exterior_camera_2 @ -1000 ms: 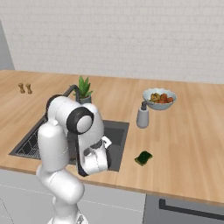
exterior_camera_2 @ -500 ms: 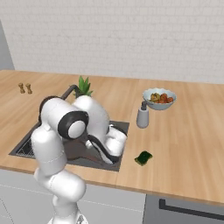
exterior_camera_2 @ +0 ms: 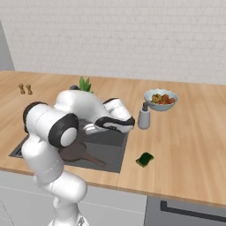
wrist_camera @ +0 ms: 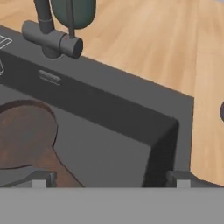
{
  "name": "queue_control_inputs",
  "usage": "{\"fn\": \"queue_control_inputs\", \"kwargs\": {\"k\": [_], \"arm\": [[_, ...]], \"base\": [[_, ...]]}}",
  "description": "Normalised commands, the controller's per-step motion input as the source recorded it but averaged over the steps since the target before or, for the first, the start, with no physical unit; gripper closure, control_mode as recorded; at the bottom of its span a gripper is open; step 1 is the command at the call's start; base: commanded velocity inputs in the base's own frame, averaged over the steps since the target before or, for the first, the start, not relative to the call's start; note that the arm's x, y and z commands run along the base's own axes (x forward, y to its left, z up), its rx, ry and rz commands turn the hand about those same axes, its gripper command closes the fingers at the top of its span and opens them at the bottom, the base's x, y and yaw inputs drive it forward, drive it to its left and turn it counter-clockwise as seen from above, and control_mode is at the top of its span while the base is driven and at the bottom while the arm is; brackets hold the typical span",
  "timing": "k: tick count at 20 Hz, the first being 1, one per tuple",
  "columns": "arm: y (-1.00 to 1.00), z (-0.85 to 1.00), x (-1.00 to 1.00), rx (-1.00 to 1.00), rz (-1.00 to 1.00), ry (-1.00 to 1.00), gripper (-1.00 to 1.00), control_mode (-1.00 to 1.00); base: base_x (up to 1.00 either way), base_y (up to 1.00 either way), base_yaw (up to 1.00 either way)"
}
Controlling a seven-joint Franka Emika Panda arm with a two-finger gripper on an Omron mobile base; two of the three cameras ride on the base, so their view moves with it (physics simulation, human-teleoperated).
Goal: Pick the pan and sponge and place them into the sink. Then turn on the water.
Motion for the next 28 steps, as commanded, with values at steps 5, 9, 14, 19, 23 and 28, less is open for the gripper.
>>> {"fn": "queue_control_inputs", "kwargs": {"k": [5,9,14,19,23,28], "arm": [[-0.36,0.5,-0.15,0.2,-0.21,-0.1,-1.0,-1.0],[-0.34,0.09,-0.52,0.14,-0.1,-0.3,-1.0,-1.0],[-0.27,0.45,-0.61,0.3,-0.14,-0.41,-1.0,-1.0],[-0.14,0.73,-0.47,0.37,-0.17,-0.38,-1.0,-1.0],[-0.03,0.81,-0.33,0.36,-0.22,-0.37,-1.0,-1.0],[0.0,0.88,-0.28,0.34,-0.21,-0.38,-1.0,-1.0]], "base": [[0.0,0.0,0.0],[0.0,0.0,0.0],[0.0,0.0,0.0],[0.0,0.0,0.0],[0.0,0.0,0.0],[0.0,0.0,0.0]]}}
